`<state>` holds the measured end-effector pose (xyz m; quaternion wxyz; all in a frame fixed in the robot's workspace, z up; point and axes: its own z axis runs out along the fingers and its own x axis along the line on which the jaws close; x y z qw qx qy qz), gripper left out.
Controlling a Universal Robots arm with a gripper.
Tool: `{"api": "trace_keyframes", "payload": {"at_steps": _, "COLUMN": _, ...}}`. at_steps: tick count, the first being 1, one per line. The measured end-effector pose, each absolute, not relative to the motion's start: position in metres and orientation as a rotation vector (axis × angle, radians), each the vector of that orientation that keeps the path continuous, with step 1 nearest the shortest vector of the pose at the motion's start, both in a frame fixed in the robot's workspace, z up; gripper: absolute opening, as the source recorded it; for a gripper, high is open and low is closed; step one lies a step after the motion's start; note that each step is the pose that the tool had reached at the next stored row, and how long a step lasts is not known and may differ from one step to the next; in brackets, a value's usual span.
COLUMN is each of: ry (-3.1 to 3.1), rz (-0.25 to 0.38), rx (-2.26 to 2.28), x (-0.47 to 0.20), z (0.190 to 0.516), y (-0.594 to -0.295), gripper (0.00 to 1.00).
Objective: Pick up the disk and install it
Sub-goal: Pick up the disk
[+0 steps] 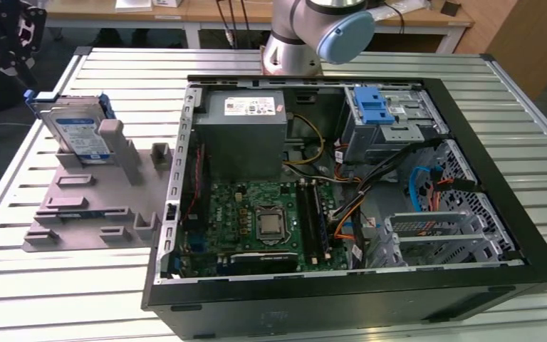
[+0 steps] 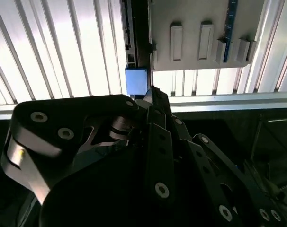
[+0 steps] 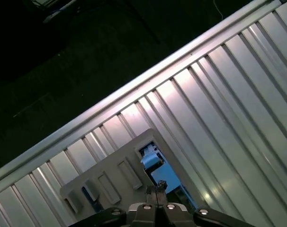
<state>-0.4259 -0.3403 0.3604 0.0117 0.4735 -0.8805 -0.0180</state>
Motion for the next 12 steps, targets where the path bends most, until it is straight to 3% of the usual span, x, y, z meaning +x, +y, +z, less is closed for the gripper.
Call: {"api": "trace_keyframes", "payload": {"at_steps": 12, "ry": -2.592, "rz": -0.047, "rx": 1.737, "x": -0.4259, "z": 0.359, "y": -0.3403, "gripper": 0.11}}
